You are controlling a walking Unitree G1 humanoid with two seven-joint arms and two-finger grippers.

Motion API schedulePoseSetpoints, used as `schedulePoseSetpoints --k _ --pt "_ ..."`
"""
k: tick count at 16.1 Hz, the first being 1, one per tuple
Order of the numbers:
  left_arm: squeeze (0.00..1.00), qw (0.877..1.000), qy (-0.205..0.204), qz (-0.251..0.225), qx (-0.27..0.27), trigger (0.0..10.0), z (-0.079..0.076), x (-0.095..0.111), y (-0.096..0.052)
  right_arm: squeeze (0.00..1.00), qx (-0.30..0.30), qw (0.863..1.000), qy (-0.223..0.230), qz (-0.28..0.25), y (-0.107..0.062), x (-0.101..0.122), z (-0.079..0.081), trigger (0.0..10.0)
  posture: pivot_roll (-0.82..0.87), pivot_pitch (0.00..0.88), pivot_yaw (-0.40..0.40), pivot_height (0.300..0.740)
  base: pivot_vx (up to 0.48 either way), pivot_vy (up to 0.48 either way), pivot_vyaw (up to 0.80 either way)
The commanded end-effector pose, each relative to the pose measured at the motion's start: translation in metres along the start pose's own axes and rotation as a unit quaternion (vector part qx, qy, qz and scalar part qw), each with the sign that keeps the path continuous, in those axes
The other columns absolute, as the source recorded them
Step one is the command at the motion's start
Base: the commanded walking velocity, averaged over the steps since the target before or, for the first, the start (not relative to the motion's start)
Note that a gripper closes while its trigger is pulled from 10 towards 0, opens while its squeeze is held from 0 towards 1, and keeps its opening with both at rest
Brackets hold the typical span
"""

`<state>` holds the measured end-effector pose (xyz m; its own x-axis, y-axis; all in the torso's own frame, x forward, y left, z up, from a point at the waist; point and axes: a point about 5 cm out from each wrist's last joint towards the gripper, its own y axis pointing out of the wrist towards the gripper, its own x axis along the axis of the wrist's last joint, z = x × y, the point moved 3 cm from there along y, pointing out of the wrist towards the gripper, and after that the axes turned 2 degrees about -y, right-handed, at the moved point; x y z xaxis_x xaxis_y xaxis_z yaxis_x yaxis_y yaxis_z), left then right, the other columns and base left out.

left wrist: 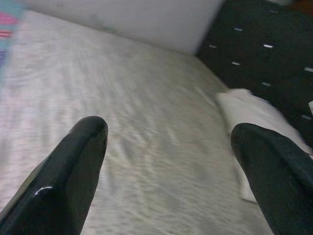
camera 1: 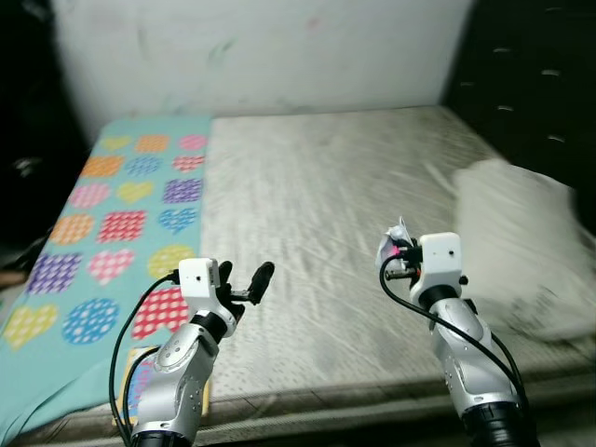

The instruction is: Clean up the room

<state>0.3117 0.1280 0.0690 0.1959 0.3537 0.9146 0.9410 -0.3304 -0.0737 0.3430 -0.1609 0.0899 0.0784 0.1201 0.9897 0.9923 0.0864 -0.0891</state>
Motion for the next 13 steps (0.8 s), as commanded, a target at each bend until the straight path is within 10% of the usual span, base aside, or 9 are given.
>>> schedulePoseSetpoints --k 1,13 --pt "0.00 1.000 0.006 -0.010 0.009 10.0 0.005 0.007 -0.002 0.00 0.014 1.000 0.001 -0.002 0.002 0.002 0.009 10.0 -0.14 0.000 0.017 0.740 0.480 0.000 0.00" --pt "0.00 0.999 0.008 0.003 0.040 10.0 0.014 0.004 0.000 0.00 0.011 1.000 -0.002 0.003 0.001 -0.002 0.007 10.0 -0.14 0.000 0.019 0.740 0.027 0.141 0.00"
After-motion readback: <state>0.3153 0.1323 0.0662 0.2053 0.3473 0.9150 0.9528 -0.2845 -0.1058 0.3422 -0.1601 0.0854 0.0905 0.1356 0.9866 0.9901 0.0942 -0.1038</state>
